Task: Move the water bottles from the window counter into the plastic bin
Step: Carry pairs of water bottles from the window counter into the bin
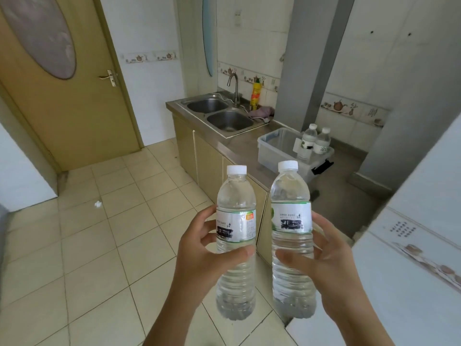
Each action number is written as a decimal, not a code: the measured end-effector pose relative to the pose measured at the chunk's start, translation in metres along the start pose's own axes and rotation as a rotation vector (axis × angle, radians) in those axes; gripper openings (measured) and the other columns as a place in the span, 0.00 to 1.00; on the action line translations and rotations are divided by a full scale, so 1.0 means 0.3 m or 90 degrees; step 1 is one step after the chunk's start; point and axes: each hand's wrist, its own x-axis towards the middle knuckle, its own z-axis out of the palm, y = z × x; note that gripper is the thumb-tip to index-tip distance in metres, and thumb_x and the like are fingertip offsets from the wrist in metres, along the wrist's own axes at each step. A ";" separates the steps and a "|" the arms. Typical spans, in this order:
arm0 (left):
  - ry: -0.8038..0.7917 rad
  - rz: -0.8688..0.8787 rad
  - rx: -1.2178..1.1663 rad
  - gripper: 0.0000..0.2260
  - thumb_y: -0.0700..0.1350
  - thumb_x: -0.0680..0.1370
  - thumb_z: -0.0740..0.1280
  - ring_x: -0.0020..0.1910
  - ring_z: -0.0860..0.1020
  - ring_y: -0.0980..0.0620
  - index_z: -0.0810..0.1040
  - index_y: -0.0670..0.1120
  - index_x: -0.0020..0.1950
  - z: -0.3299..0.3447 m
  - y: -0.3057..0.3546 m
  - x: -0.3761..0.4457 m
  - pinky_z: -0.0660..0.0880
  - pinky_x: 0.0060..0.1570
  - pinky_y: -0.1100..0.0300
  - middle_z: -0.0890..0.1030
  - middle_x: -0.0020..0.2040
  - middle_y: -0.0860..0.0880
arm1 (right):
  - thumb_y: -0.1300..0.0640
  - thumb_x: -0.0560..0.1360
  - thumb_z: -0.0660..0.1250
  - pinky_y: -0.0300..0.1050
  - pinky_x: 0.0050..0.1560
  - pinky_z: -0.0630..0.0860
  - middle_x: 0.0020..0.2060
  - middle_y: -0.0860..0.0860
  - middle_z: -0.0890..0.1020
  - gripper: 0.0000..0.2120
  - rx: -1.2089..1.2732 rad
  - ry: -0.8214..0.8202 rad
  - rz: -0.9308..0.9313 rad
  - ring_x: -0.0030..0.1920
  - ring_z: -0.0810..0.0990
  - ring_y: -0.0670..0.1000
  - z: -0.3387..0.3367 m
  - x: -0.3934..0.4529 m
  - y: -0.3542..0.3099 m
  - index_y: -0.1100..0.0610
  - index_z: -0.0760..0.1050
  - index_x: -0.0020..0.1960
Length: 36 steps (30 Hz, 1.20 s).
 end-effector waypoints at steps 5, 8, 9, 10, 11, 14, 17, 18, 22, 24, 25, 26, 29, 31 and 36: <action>-0.065 -0.002 0.006 0.36 0.52 0.51 0.83 0.52 0.82 0.63 0.75 0.74 0.54 -0.026 0.007 0.318 0.78 0.49 0.60 0.85 0.53 0.61 | 0.67 0.55 0.80 0.48 0.40 0.81 0.46 0.50 0.87 0.37 0.018 0.069 0.006 0.45 0.86 0.52 0.105 0.240 -0.001 0.43 0.75 0.59; -0.103 0.005 0.010 0.37 0.52 0.51 0.83 0.53 0.81 0.64 0.75 0.75 0.54 -0.007 0.009 0.477 0.77 0.52 0.60 0.84 0.53 0.62 | 0.67 0.54 0.81 0.51 0.43 0.81 0.47 0.49 0.86 0.37 0.026 0.096 0.013 0.46 0.86 0.52 0.129 0.366 0.002 0.43 0.76 0.58; -0.111 0.009 0.011 0.37 0.52 0.51 0.83 0.53 0.81 0.64 0.75 0.75 0.54 0.005 0.006 0.524 0.77 0.51 0.61 0.84 0.53 0.62 | 0.67 0.55 0.81 0.49 0.42 0.81 0.47 0.49 0.86 0.37 0.025 0.102 0.014 0.45 0.86 0.51 0.132 0.407 0.005 0.43 0.76 0.58; -0.118 0.012 0.009 0.37 0.51 0.52 0.83 0.52 0.81 0.64 0.75 0.75 0.55 0.019 0.001 0.569 0.76 0.50 0.62 0.85 0.53 0.62 | 0.68 0.55 0.81 0.47 0.41 0.80 0.47 0.48 0.86 0.37 0.023 0.110 0.014 0.45 0.86 0.50 0.132 0.447 0.009 0.43 0.75 0.58; -0.125 0.012 0.006 0.37 0.51 0.52 0.83 0.52 0.82 0.64 0.75 0.74 0.55 0.034 -0.004 0.613 0.76 0.48 0.64 0.85 0.53 0.62 | 0.68 0.54 0.81 0.45 0.40 0.80 0.46 0.46 0.86 0.37 0.019 0.118 0.012 0.44 0.86 0.49 0.132 0.488 0.013 0.43 0.75 0.57; -0.144 0.008 0.000 0.37 0.52 0.51 0.82 0.51 0.82 0.63 0.76 0.72 0.56 0.092 -0.028 0.748 0.76 0.46 0.65 0.85 0.52 0.61 | 0.68 0.54 0.81 0.47 0.41 0.80 0.46 0.45 0.86 0.35 0.019 0.149 0.013 0.43 0.86 0.48 0.117 0.618 0.029 0.42 0.77 0.54; -0.154 0.004 -0.005 0.38 0.51 0.52 0.83 0.53 0.82 0.61 0.76 0.67 0.59 0.170 -0.051 0.887 0.78 0.51 0.58 0.85 0.53 0.59 | 0.68 0.54 0.81 0.54 0.48 0.80 0.48 0.49 0.86 0.36 0.028 0.166 0.022 0.47 0.85 0.52 0.077 0.759 0.045 0.43 0.77 0.55; -0.158 0.005 -0.004 0.38 0.50 0.52 0.83 0.53 0.82 0.61 0.76 0.68 0.60 0.202 -0.060 0.935 0.78 0.52 0.57 0.85 0.53 0.59 | 0.68 0.54 0.81 0.55 0.49 0.80 0.48 0.50 0.86 0.36 0.030 0.175 0.023 0.47 0.85 0.53 0.058 0.810 0.054 0.43 0.77 0.56; -0.168 0.006 0.003 0.39 0.49 0.53 0.84 0.54 0.82 0.60 0.75 0.69 0.60 0.345 -0.097 1.126 0.79 0.52 0.57 0.85 0.54 0.58 | 0.66 0.54 0.82 0.53 0.46 0.80 0.47 0.48 0.86 0.39 0.040 0.207 0.025 0.48 0.85 0.52 -0.016 1.019 0.083 0.44 0.75 0.59; -0.176 0.006 0.004 0.39 0.49 0.53 0.84 0.54 0.82 0.59 0.75 0.69 0.59 0.420 -0.111 1.219 0.78 0.50 0.58 0.85 0.55 0.58 | 0.66 0.53 0.81 0.57 0.50 0.80 0.47 0.48 0.86 0.39 0.055 0.224 0.042 0.48 0.85 0.52 -0.051 1.117 0.093 0.43 0.74 0.59; -0.181 0.007 0.002 0.39 0.49 0.53 0.84 0.53 0.82 0.60 0.75 0.69 0.59 0.459 -0.114 1.262 0.79 0.50 0.58 0.85 0.55 0.58 | 0.67 0.53 0.81 0.58 0.52 0.79 0.47 0.49 0.86 0.39 0.067 0.227 0.052 0.49 0.85 0.53 -0.070 1.164 0.095 0.42 0.73 0.58; -0.186 0.009 -0.002 0.39 0.48 0.52 0.84 0.53 0.82 0.60 0.75 0.69 0.60 0.498 -0.115 1.304 0.79 0.50 0.57 0.85 0.55 0.59 | 0.68 0.54 0.81 0.58 0.53 0.79 0.47 0.49 0.87 0.40 0.078 0.230 0.060 0.49 0.85 0.53 -0.090 1.208 0.096 0.42 0.72 0.58; -0.202 0.014 -0.017 0.40 0.49 0.52 0.84 0.53 0.82 0.60 0.76 0.68 0.60 0.616 -0.120 1.418 0.80 0.48 0.58 0.85 0.55 0.60 | 0.72 0.55 0.80 0.55 0.50 0.80 0.48 0.50 0.86 0.42 0.083 0.261 0.063 0.50 0.84 0.53 -0.153 1.328 0.105 0.45 0.72 0.62; -0.218 0.009 -0.032 0.39 0.49 0.51 0.85 0.53 0.83 0.60 0.76 0.72 0.57 0.686 -0.124 1.486 0.80 0.48 0.59 0.84 0.55 0.61 | 0.73 0.55 0.79 0.56 0.49 0.80 0.49 0.51 0.85 0.44 0.087 0.289 0.063 0.49 0.85 0.54 -0.191 1.390 0.117 0.50 0.71 0.66; -0.283 0.030 -0.043 0.38 0.50 0.50 0.84 0.52 0.81 0.65 0.75 0.76 0.52 0.871 -0.136 1.661 0.79 0.45 0.65 0.83 0.55 0.65 | 0.72 0.55 0.79 0.54 0.48 0.80 0.49 0.50 0.86 0.41 0.095 0.376 0.063 0.48 0.84 0.54 -0.289 1.531 0.144 0.50 0.72 0.63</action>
